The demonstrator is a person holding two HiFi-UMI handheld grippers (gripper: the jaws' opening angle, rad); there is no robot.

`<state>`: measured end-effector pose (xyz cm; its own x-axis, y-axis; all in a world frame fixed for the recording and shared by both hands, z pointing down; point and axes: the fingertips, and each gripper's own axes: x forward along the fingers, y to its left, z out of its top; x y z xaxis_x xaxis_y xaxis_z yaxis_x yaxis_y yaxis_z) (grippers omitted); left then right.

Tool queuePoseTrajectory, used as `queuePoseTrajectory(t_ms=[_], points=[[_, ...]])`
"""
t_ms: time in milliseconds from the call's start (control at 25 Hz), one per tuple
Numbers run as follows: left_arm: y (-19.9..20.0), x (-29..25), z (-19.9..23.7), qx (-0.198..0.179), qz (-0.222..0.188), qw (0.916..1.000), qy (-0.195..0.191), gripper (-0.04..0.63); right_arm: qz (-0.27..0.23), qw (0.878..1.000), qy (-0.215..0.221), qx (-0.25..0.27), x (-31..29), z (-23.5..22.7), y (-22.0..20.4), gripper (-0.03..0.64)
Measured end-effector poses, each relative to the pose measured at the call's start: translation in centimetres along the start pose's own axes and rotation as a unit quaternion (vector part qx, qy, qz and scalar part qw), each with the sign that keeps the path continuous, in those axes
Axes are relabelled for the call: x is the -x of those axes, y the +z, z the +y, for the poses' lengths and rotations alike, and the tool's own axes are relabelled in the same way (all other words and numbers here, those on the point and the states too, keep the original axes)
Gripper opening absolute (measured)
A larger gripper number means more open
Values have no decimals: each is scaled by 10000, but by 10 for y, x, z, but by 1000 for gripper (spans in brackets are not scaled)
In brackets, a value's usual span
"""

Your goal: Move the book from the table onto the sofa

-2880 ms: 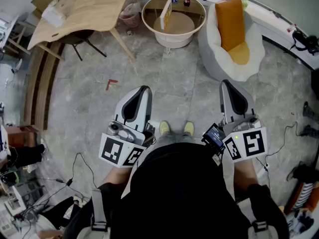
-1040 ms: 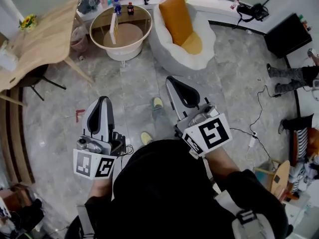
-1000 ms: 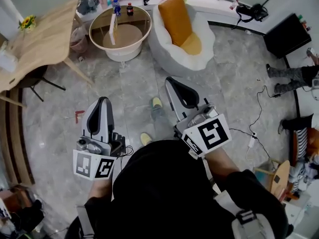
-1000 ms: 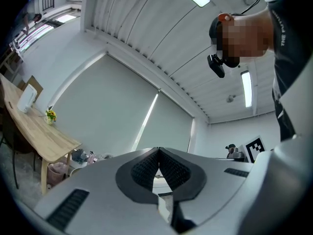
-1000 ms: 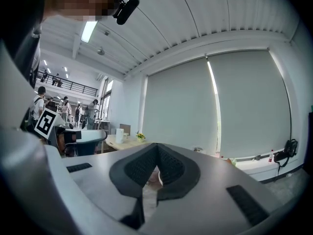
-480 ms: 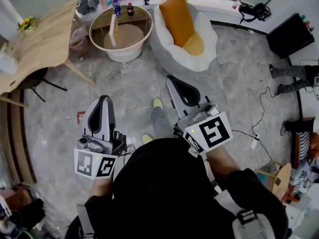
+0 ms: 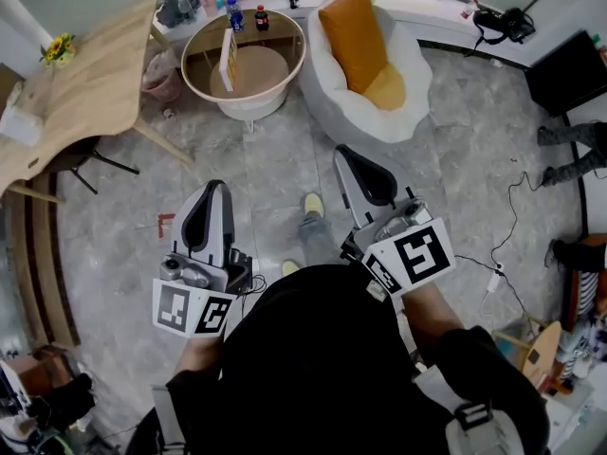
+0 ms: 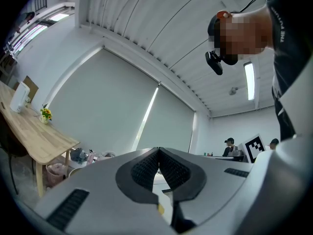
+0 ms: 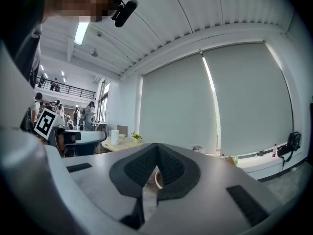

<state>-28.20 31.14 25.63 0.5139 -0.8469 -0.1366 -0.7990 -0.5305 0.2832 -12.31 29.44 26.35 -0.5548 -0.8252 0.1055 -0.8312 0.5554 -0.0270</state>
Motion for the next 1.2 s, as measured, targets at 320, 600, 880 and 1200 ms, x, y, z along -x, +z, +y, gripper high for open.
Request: queuePoseTrajectory(t_ms=[320, 600, 880, 1200], points=[[-5, -60, 24, 24, 157, 9999, -21, 11, -29, 9999, 43, -148, -46, -45, 4, 9], [-10, -121, 27, 67, 213, 9997, -112, 12, -10, 9999, 28, -165, -74, -94, 12, 9], [-18, -169, 28, 97, 309, 9995, -67, 11, 26, 9998, 38, -217, -90, -144, 13, 9], [-21, -203, 46, 41, 381, 9992, 112, 12, 73, 9993, 203, -312, -125, -171, 5, 9]])
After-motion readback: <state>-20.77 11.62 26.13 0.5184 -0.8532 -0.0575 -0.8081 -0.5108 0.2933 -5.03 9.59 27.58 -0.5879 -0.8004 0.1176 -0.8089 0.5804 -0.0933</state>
